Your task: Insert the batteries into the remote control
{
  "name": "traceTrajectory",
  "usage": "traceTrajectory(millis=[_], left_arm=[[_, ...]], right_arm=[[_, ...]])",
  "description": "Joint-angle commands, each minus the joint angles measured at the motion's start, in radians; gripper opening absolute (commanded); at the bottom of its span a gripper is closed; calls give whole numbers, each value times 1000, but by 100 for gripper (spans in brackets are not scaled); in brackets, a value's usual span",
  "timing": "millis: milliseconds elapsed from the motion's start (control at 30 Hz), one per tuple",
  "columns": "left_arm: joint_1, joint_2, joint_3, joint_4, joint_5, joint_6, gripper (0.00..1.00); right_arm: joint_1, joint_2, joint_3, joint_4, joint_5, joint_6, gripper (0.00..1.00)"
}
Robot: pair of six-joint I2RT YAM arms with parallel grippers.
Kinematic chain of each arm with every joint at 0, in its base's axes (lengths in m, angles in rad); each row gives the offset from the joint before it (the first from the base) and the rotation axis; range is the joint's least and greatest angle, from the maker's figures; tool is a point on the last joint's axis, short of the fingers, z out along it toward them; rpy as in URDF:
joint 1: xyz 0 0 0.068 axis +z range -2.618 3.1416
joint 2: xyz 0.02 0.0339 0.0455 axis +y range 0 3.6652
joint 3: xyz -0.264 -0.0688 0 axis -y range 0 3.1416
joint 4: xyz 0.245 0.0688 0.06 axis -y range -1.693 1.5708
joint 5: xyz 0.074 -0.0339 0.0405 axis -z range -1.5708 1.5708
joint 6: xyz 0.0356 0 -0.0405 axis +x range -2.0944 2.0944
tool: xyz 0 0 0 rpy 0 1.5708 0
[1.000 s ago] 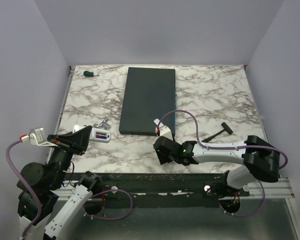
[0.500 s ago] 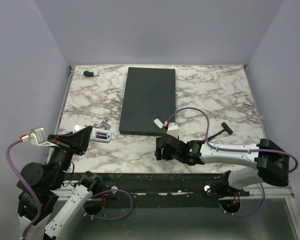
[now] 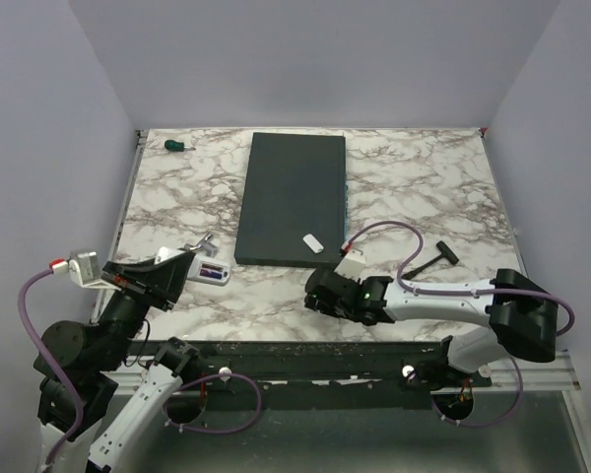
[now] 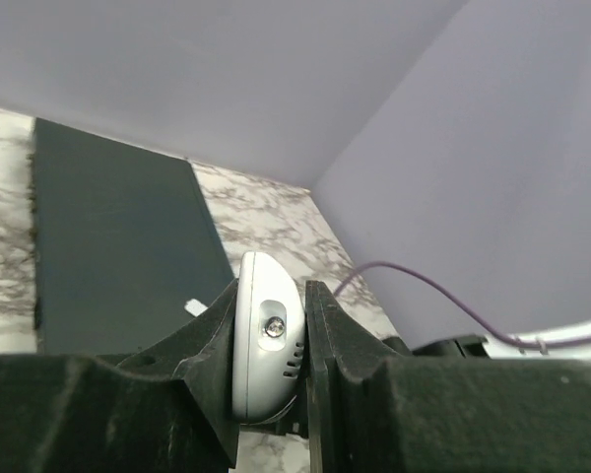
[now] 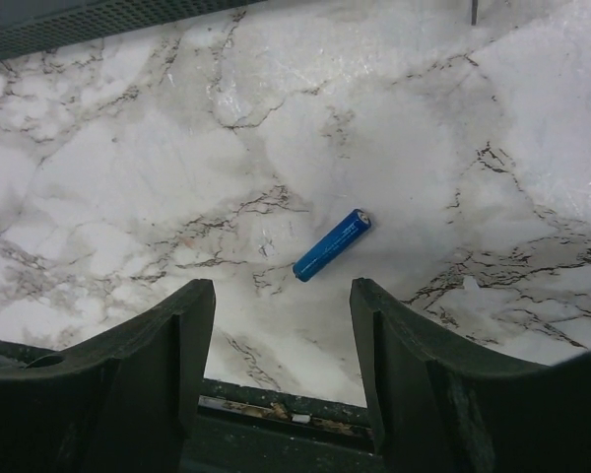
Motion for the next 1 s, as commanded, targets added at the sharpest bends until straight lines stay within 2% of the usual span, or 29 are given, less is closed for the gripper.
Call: traceTrajectory(millis=[0,100,300,500,800,967], left_arm=[[-5,6,-27,170,339,63,0],[-5,19,-62,264,521,62,0],[-5,27,-130,405,749,56,0],[-5,40,-117,373,762,103,0],[-5,39,-107,330,770,162,0],[-5,37,-102,273,708,186,0]], right_arm=[[8,-96,-48,17,81,53,65],[8,-209,-118,66,111,50,65],[8,-367,-195,72,171,30,65],[8,-420,-228,65,177,43,65],[8,-373,-226,77,161,83,66],[8,-349,-205,43,149,173,66]])
